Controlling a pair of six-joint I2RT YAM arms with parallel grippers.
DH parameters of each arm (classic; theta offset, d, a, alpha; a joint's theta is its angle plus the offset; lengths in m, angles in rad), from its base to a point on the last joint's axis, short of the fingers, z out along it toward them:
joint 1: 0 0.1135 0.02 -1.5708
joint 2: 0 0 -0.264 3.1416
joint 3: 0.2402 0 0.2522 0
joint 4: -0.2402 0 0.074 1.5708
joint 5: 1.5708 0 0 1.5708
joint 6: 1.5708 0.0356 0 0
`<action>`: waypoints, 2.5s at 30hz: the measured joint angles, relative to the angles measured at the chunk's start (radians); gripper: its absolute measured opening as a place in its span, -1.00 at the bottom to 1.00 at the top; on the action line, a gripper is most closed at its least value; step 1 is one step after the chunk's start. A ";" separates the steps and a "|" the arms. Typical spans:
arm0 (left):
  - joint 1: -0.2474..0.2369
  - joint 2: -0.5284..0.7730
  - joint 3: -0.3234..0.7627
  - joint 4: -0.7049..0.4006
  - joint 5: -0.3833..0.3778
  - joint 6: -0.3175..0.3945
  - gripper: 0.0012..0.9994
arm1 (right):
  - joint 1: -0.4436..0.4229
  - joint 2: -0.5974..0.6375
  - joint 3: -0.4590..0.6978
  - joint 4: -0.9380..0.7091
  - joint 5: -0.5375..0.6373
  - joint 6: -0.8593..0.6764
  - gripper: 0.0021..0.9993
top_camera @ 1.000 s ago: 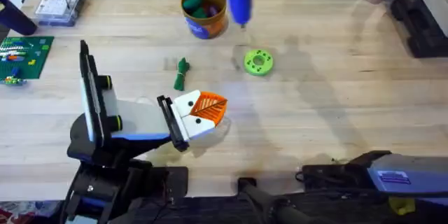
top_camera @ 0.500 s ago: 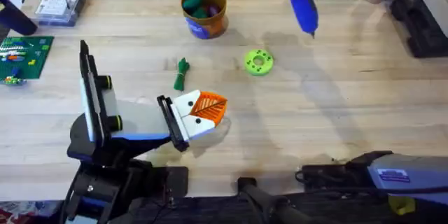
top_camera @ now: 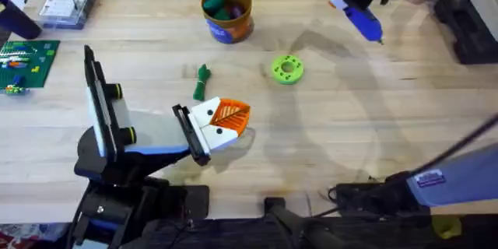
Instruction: Pick up the gripper from the table and insert it into the empty holder that is missing its gripper. Then pick up a screw, insert it into the mounting hole, and use the screwdriver to tighten it. Finally, clean up the table by picking up the vegetable and placing it into the bucket.
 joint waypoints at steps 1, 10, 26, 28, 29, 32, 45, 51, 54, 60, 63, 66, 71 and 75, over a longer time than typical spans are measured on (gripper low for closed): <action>0.000 0.000 0.000 0.000 -0.003 0.000 -0.99 | -0.006 0.017 0.000 -0.001 0.009 -0.035 -0.92; 0.000 0.000 0.000 0.001 -0.015 0.000 -0.99 | -0.033 0.148 0.000 -0.021 0.036 -0.276 -0.92; 0.000 0.000 0.000 0.001 -0.016 0.001 -0.77 | -0.033 0.202 -0.029 -0.022 0.041 -0.414 -0.37; 0.000 0.000 0.000 0.001 -0.016 0.000 -0.21 | -0.033 0.202 -0.029 -0.018 0.048 -0.422 0.25; 0.000 0.000 0.000 0.001 -0.016 0.000 0.11 | -0.033 0.202 -0.029 -0.016 0.051 -0.423 0.55; 0.000 0.000 0.000 0.001 -0.016 -0.003 0.91 | -0.033 0.202 -0.029 -0.016 0.053 -0.430 0.98; 0.009 0.000 0.001 0.034 -0.117 -0.068 0.97 | -0.004 0.135 -0.030 -0.022 0.056 -0.237 0.98; 0.062 0.020 0.089 -0.131 -0.236 -0.093 0.97 | 0.042 -0.027 -0.029 -0.057 0.060 0.028 0.98; 0.101 0.084 0.211 -0.242 -0.278 -0.078 0.97 | 0.060 -0.112 -0.027 -0.061 0.059 0.173 0.98; 0.177 0.332 0.501 -0.500 -0.331 -0.023 0.97 | 0.065 -0.267 -0.017 -0.063 0.059 0.406 0.98; 0.204 0.483 0.631 -0.603 -0.364 -0.007 0.97 | 0.065 -0.344 -0.014 -0.072 0.059 0.514 0.98; 0.222 0.628 0.750 -0.691 -0.395 0.004 0.97 | 0.065 -0.424 -0.012 -0.081 0.059 0.603 0.98; 0.243 0.862 0.932 -0.814 -0.426 0.068 0.97 | 0.065 -0.559 -0.007 -0.153 0.059 0.675 0.98; 0.249 0.998 1.004 -0.850 -0.454 0.114 0.97 | 0.065 -0.637 -0.002 -0.288 0.058 0.695 0.98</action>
